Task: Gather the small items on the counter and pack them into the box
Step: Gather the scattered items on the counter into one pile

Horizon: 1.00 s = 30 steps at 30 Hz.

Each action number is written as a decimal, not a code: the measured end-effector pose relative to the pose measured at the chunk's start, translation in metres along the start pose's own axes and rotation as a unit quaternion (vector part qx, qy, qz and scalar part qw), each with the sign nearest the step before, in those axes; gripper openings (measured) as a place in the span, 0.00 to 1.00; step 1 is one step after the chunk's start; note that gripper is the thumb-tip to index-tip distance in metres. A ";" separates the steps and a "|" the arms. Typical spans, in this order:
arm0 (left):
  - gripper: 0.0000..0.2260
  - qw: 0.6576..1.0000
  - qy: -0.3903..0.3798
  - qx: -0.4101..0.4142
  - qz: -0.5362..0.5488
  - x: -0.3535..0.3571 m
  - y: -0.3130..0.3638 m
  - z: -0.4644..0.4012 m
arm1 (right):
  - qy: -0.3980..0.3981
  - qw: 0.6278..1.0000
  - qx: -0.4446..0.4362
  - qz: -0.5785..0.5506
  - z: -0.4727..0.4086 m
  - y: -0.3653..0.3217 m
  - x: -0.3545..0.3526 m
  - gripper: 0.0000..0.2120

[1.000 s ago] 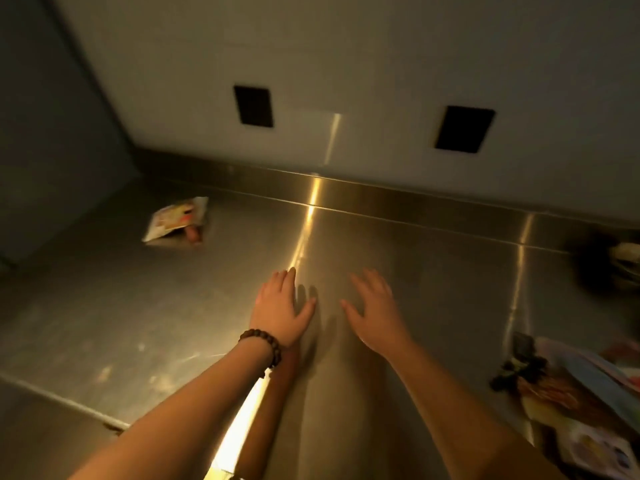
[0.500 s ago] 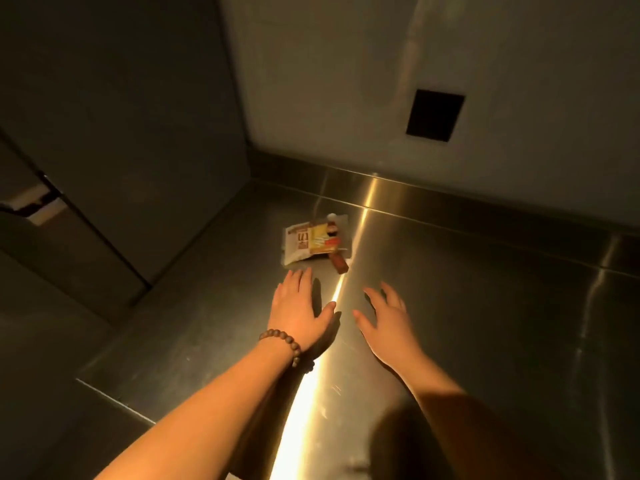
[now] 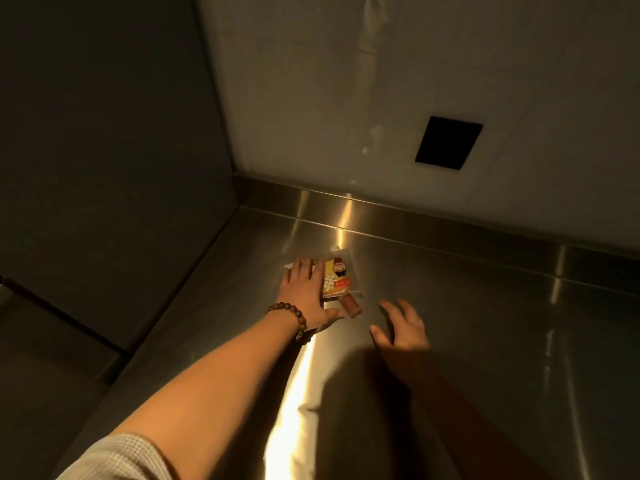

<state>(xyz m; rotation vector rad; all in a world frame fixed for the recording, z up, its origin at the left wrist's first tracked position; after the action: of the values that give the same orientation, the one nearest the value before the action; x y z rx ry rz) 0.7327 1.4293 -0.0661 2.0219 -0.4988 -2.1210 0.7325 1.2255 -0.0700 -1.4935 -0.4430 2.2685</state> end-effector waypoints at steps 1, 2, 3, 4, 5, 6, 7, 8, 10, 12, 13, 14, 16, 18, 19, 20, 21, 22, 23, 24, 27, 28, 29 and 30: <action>0.53 1.000 -0.015 0.004 -0.002 0.002 -0.003 -0.007 | 0.004 1.000 0.001 -0.008 -0.003 0.000 0.000 0.27; 0.55 1.000 -0.029 0.007 -0.004 0.004 -0.006 -0.011 | 0.010 1.000 -0.004 -0.014 -0.006 -0.002 0.000 0.27; 0.56 0.999 -0.039 0.011 -0.006 0.006 -0.008 -0.016 | 0.019 1.000 -0.013 -0.016 -0.008 -0.005 0.000 0.27; 0.56 0.999 -0.046 0.015 -0.007 0.007 -0.010 -0.020 | 0.030 0.999 -0.028 -0.015 -0.010 -0.008 0.000 0.26; 0.56 0.999 -0.048 0.017 -0.006 0.007 -0.013 -0.023 | 0.040 0.998 -0.044 -0.015 -0.012 -0.012 -0.001 0.26; 0.55 0.999 -0.046 0.018 -0.003 0.006 -0.016 -0.026 | 0.046 0.997 -0.058 -0.016 -0.015 -0.016 -0.002 0.26; 0.53 0.999 -0.038 0.019 -0.001 0.003 -0.018 -0.029 | 0.046 0.997 -0.064 -0.017 -0.017 -0.021 -0.003 0.27; 0.51 0.999 -0.027 0.020 0.002 0.000 -0.020 -0.030 | 0.044 0.996 -0.068 -0.020 -0.019 -0.025 -0.004 0.29; 0.46 1.000 0.002 0.020 0.010 -0.009 -0.025 -0.030 | 0.044 0.995 -0.076 -0.046 -0.022 -0.037 -0.006 0.38; 0.41 0.999 0.036 0.005 0.013 -0.020 -0.034 -0.024 | 0.022 0.995 -0.064 -0.080 -0.029 -0.049 -0.007 0.40; 0.40 0.999 0.052 -0.008 0.010 -0.026 -0.039 -0.020 | 0.008 0.995 -0.055 -0.084 -0.035 -0.056 -0.006 0.37; 0.40 0.998 0.064 -0.024 0.004 -0.030 -0.045 -0.014 | -0.004 0.995 -0.057 -0.082 -0.043 -0.063 -0.004 0.34; 0.40 0.996 0.078 -0.052 -0.008 -0.036 -0.057 -0.001 | -0.005 0.994 -0.084 -0.063 -0.062 -0.079 0.000 0.28; 0.40 0.994 0.078 -0.077 -0.019 -0.036 -0.066 0.013 | -0.003 0.993 -0.110 -0.049 -0.078 -0.094 0.005 0.23; 0.40 0.993 0.077 -0.088 -0.023 -0.035 -0.070 0.020 | -0.003 0.992 -0.116 -0.042 -0.084 -0.101 0.008 0.21; 0.40 0.992 0.075 -0.099 -0.025 -0.034 -0.073 0.027 | -0.007 0.992 -0.123 -0.037 -0.089 -0.107 0.012 0.21; 0.40 0.991 0.075 -0.110 -0.024 -0.033 -0.076 0.033 | -0.011 0.991 -0.130 -0.029 -0.092 -0.112 0.017 0.21; 0.41 0.990 0.076 -0.120 -0.021 -0.031 -0.079 0.039 | -0.015 0.990 -0.139 -0.022 -0.096 -0.116 0.022 0.21; 0.41 0.989 0.078 -0.128 -0.015 -0.031 -0.080 0.044 | -0.020 0.989 -0.145 -0.014 -0.097 -0.119 0.026 0.21; 0.41 0.988 0.080 -0.135 -0.010 -0.029 -0.082 0.049 | -0.025 0.988 -0.149 -0.011 -0.098 -0.119 0.030 0.21; 0.42 0.986 0.086 -0.144 -0.010 -0.029 -0.082 0.059 | -0.043 0.988 -0.146 -0.017 -0.092 -0.112 0.035 0.23; 0.42 0.985 0.087 -0.146 -0.012 -0.030 -0.081 0.061 | -0.044 0.987 -0.152 -0.026 -0.088 -0.110 0.034 0.23; 0.42 0.985 0.089 -0.148 -0.014 -0.031 -0.080 0.064 | -0.044 0.985 -0.160 -0.037 -0.082 -0.107 0.033 0.21; 0.42 0.984 0.091 -0.150 -0.014 -0.032 -0.079 0.066 | -0.045 0.984 -0.167 -0.047 -0.075 -0.104 0.033 0.19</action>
<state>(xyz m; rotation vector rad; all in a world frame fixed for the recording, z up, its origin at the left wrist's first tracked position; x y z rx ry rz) 0.6778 1.5224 -0.0622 2.0278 -0.1157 -1.8673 0.8052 1.3363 -0.0774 -1.4865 -0.9418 2.2754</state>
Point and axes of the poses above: each hand's wrist, its own z-axis away from the middle knuckle, its own x-axis out of the palm, y = z × x, the point moved 7 cm from there along -z, towards the middle knuckle, and after that the axes turned 15 degrees about x, right-handed, at the moved point
